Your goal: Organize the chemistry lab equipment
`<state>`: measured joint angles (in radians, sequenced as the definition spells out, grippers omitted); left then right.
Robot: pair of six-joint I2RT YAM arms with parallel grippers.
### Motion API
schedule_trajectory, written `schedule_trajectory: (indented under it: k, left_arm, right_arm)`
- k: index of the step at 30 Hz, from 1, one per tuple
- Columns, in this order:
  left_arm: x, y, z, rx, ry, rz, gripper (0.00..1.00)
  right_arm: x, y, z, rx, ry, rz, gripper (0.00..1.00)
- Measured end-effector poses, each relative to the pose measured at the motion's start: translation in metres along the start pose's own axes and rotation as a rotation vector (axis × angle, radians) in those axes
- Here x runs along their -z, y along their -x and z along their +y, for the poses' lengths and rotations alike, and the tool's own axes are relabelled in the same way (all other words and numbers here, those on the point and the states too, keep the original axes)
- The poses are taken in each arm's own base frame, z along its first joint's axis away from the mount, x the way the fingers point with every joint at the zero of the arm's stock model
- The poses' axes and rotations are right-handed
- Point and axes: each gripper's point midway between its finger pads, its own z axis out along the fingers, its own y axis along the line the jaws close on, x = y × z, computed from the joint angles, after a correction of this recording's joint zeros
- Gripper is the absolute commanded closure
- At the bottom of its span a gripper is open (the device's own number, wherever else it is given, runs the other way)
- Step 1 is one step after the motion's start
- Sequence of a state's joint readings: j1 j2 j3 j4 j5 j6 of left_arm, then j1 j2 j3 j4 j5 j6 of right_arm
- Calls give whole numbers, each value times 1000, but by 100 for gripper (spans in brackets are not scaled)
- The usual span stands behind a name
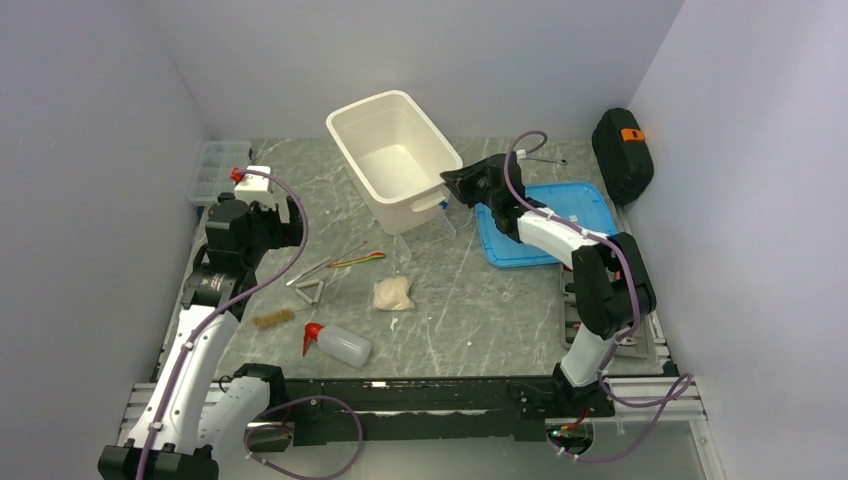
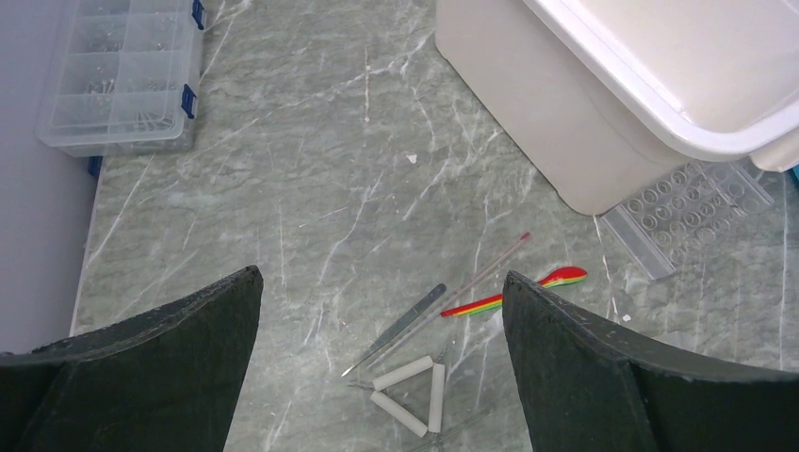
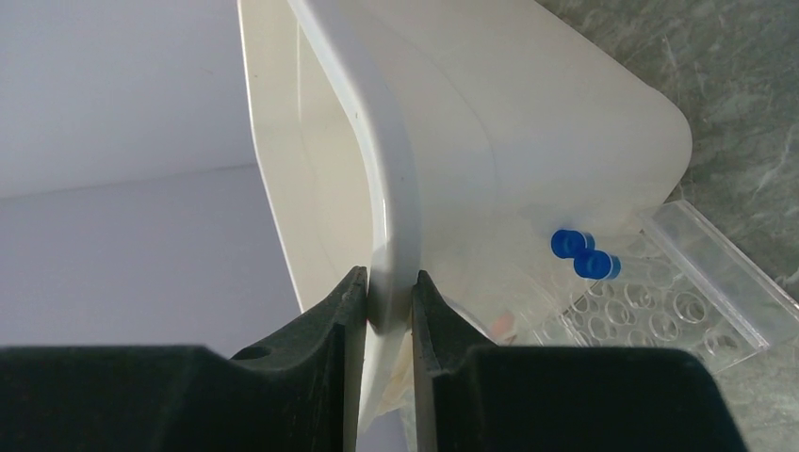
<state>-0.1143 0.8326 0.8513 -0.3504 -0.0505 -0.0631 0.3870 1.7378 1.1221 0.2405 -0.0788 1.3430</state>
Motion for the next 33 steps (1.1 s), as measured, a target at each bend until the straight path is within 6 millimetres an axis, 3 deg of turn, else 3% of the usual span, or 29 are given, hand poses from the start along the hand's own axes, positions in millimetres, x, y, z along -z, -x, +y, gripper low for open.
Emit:
schedule_trajectory:
  k: [4,13,19,26,30,33]
  left_arm:
    - [0,0,0,-1,-1,0,1]
    - [0,0,-1,-1,-4,0,1]
    - [0,0,-2,-3,-10,0,1]
    - [1,0,-16,-11,-91,1,1]
    - [0,-1,-23,-1,-129,8,1]
    - [-3,-5,-25,0,-137,24,1]
  right_arm:
    - [1,1,-1,-11,19,-13,60]
    - [17,12,-16,39,-7,-101,21]
    - [43,25,9,145,55,-183,22]
    - [125,25,32,422,231,-308,24]
    - [154,11,53,627,313,-303,25]
    - [165,-22,54,749,340,-223,32]
